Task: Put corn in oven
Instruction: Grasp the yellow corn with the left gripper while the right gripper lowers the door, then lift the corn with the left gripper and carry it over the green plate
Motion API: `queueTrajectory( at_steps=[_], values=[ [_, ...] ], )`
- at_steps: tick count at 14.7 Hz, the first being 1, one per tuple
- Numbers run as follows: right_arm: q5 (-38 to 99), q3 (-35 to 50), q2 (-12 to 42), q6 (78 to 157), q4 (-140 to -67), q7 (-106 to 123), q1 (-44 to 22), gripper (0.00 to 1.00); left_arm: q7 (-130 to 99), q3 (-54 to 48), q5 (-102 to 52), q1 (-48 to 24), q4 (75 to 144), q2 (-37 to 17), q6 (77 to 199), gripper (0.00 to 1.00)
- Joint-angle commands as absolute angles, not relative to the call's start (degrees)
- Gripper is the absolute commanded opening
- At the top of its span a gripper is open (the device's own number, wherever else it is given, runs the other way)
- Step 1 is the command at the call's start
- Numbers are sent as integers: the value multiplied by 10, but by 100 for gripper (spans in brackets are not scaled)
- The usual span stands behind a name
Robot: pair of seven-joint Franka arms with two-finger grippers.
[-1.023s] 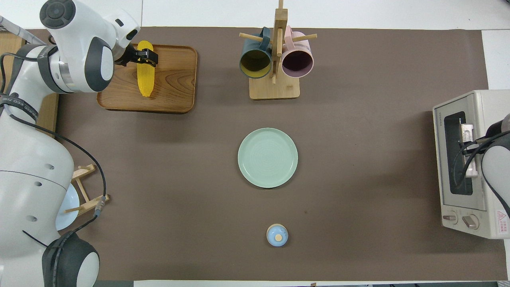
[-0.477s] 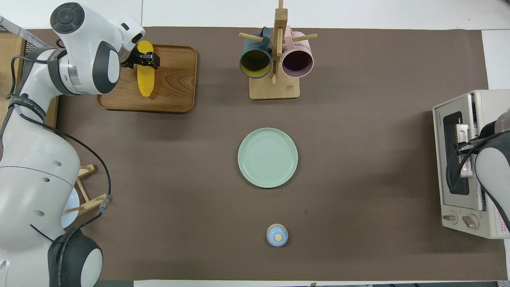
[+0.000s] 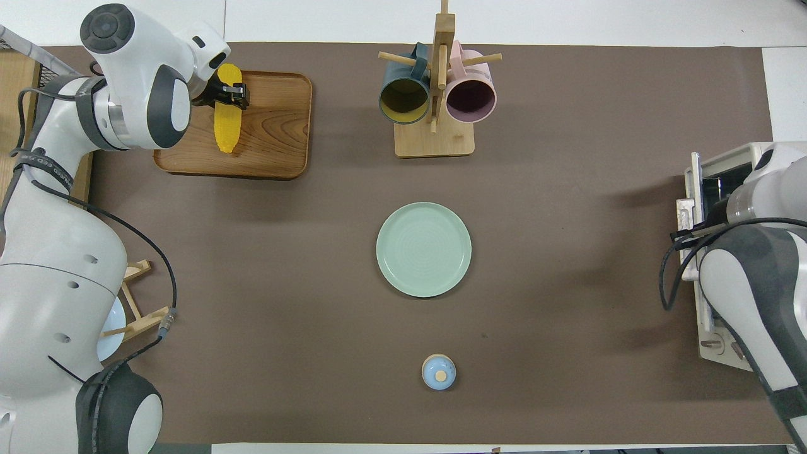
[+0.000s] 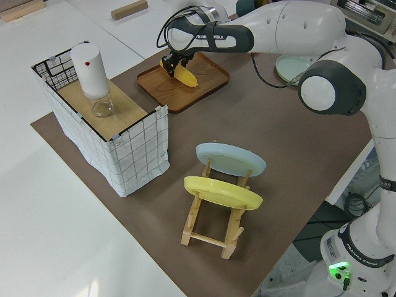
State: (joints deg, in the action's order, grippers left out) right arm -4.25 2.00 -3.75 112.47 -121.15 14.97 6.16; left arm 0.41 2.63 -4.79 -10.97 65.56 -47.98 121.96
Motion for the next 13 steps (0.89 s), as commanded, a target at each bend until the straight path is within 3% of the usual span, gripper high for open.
queueTrajectory(
  at_steps=[1,6,9,13],
  values=[
    [-46,18,-25,1186,-1249,146,71,0,4,29,-59,-113,664,-453,1210,0],
    [-41,23,8,1225,-1252,142,65,0,-46,30,-81,-130,708,-368,1127,0],
    [-32,22,18,1265,-1267,106,46,0,-97,27,-82,-165,843,-249,1130,0],
    [-32,23,10,1331,-1313,72,14,0,-173,27,-83,-234,959,-146,1125,0]
  ],
)
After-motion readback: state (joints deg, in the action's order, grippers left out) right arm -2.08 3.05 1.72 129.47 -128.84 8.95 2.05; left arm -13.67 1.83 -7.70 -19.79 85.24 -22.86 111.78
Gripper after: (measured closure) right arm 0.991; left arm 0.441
